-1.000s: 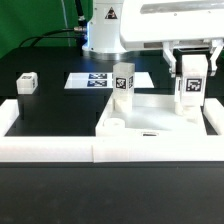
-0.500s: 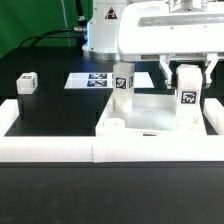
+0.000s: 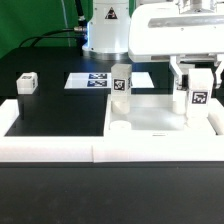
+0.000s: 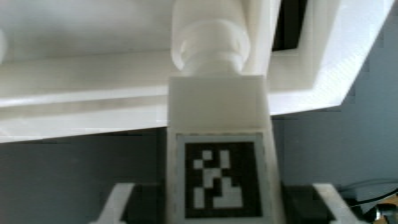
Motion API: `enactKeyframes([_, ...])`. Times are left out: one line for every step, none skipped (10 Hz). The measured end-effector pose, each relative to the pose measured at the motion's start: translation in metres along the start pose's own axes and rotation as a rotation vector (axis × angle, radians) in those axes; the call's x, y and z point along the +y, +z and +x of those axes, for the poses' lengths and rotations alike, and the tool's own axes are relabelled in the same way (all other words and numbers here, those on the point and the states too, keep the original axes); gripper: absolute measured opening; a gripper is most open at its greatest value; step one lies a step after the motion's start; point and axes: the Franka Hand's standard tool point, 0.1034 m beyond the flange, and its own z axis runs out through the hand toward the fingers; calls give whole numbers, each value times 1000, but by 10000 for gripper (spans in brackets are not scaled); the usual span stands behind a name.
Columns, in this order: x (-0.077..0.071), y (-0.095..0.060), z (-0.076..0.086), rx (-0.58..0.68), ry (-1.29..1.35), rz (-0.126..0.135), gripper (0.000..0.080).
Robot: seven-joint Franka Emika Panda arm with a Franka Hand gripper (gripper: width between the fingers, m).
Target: Assemble square table
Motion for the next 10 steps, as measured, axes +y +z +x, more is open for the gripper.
enactKeyframes([0, 0, 0, -1, 0, 0, 290])
enactKeyframes([0, 0, 0, -1, 0, 0, 290])
enactKeyframes([-1, 1, -2, -5, -1, 1, 290])
enactKeyframes([-4, 2, -5, -10, -7, 3, 290])
enactKeyframes([-9, 4, -11, -11, -14, 5, 290])
enactKeyframes([-13, 5, -15, -15, -22, 6, 290])
enactKeyframes([-16, 5, -16, -15, -27, 9, 291])
enactKeyframes([-20, 4, -22, -11, -28, 7, 291])
enactKeyframes([-21, 2, -25, -7, -24, 3, 290])
enactKeyframes([-24, 0, -31, -5, -7, -5, 290])
